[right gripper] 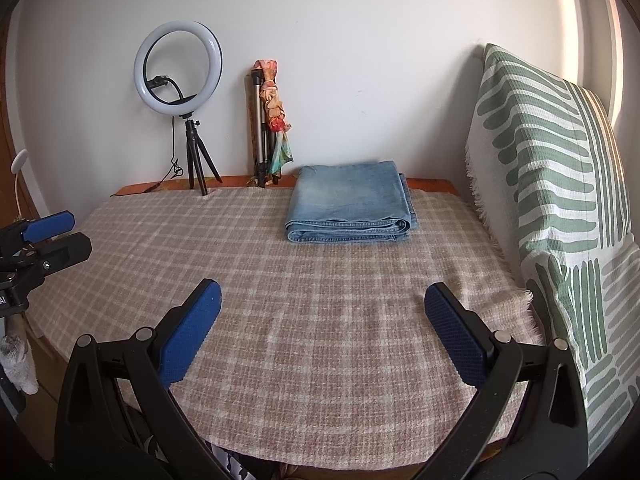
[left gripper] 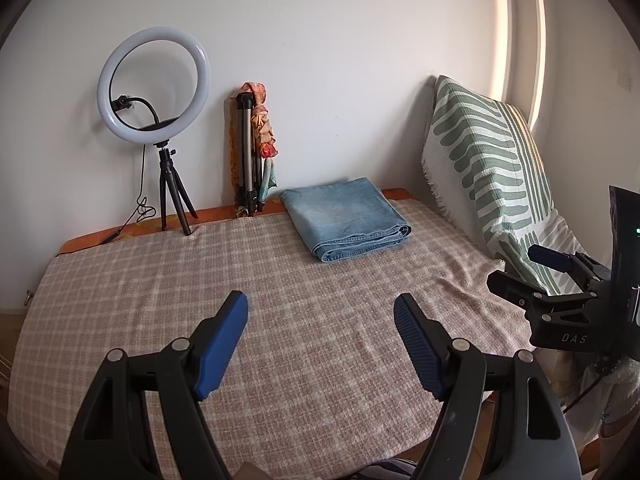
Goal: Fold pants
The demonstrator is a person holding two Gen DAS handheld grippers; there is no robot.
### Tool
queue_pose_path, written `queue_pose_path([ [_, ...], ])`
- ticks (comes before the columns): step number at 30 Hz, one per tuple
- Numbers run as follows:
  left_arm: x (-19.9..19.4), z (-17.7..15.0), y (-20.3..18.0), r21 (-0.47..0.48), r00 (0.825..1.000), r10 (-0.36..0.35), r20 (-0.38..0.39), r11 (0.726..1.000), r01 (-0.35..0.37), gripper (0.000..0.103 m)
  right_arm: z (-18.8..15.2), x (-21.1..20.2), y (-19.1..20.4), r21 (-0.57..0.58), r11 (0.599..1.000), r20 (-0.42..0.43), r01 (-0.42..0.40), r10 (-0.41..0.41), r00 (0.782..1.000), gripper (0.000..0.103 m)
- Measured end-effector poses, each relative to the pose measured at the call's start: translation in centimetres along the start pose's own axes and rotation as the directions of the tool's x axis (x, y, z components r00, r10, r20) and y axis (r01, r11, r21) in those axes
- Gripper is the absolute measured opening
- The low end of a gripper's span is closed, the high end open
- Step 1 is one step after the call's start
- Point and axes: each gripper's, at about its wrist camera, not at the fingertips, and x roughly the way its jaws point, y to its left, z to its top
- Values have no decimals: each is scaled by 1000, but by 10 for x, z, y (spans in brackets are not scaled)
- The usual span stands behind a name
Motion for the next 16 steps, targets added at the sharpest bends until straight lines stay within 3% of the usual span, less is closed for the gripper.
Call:
queue_pose_path([
  [8,-5,-3,3,9,999,1,49,1000,-2,74,-6,6,-8,21,1000,-20,16,-15,1000,103],
  [13,0,-4,7,-12,999,45,20,999,-45,74,-9,11,-10,29,999,-38,18,-17,999,103],
  [16,0,-5,9,-14,999,31,16,999,-30,74,-11,13,-10,32,999,-44,16,-14,999,103],
])
